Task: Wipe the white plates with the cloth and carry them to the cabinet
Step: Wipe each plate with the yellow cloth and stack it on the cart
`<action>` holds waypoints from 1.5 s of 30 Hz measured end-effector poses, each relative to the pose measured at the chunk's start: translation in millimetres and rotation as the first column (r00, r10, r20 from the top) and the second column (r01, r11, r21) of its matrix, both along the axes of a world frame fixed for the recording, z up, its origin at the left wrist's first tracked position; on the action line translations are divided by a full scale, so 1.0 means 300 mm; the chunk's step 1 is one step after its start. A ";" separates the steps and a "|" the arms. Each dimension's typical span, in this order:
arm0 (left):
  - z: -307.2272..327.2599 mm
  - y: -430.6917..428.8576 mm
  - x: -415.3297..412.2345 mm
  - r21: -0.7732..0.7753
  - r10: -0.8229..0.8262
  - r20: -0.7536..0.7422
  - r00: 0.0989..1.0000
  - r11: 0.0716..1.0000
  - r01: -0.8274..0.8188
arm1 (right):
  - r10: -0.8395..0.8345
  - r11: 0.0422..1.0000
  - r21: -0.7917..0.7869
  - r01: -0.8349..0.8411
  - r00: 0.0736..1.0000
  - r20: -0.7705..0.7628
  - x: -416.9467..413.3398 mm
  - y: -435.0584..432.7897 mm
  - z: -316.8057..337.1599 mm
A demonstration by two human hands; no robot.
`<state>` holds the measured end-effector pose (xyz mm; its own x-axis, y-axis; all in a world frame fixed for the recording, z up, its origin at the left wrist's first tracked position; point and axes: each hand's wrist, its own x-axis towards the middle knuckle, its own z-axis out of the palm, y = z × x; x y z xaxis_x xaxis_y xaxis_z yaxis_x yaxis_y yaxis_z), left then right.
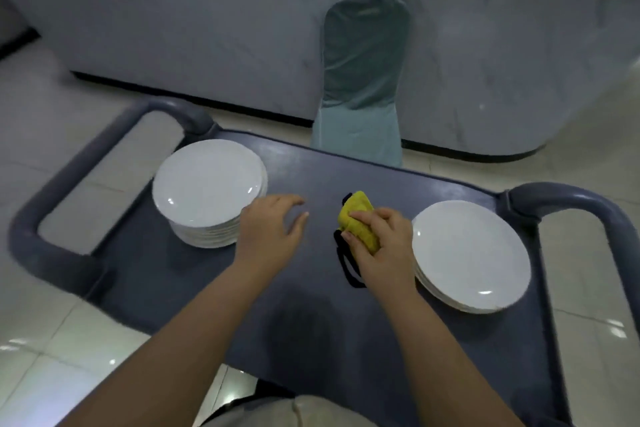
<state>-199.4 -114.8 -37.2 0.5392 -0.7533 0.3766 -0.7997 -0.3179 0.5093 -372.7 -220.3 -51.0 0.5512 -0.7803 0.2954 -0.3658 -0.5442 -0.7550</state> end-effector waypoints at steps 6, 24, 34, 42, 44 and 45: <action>0.009 0.307 0.232 -0.031 0.381 -0.306 0.872 0.912 -0.410 | 0.208 0.972 -0.104 -0.210 0.978 -0.027 0.317 0.093 0.025; -0.154 0.371 0.625 0.277 0.421 -0.841 0.341 0.875 -0.397 | 0.182 0.972 -0.130 -0.196 0.976 -0.116 0.632 0.224 -0.036; 0.026 0.503 0.767 0.056 0.090 -0.995 0.047 0.872 -0.485 | 0.117 0.989 -0.080 -0.126 0.987 -0.108 0.650 0.221 -0.004; 0.312 0.454 0.823 -0.047 0.115 -0.885 0.452 0.942 -0.332 | 0.126 0.987 -0.092 -0.128 0.991 -0.035 0.641 0.205 0.075; 0.328 0.474 0.809 -0.094 0.046 -0.930 0.365 0.930 -0.357 | 0.136 0.987 -0.088 -0.135 0.991 0.004 0.636 0.207 0.089; 0.322 0.491 0.794 -0.124 -0.024 -0.962 0.271 0.924 -0.361 | 0.148 0.986 -0.082 -0.145 0.989 0.025 0.634 0.210 0.099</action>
<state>38.8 32.5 59.4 0.7539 -0.5656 -0.3342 0.3527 -0.0807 0.9322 -182.4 -157.3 -21.4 0.6473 -0.6650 0.3724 -0.2545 -0.6491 -0.7168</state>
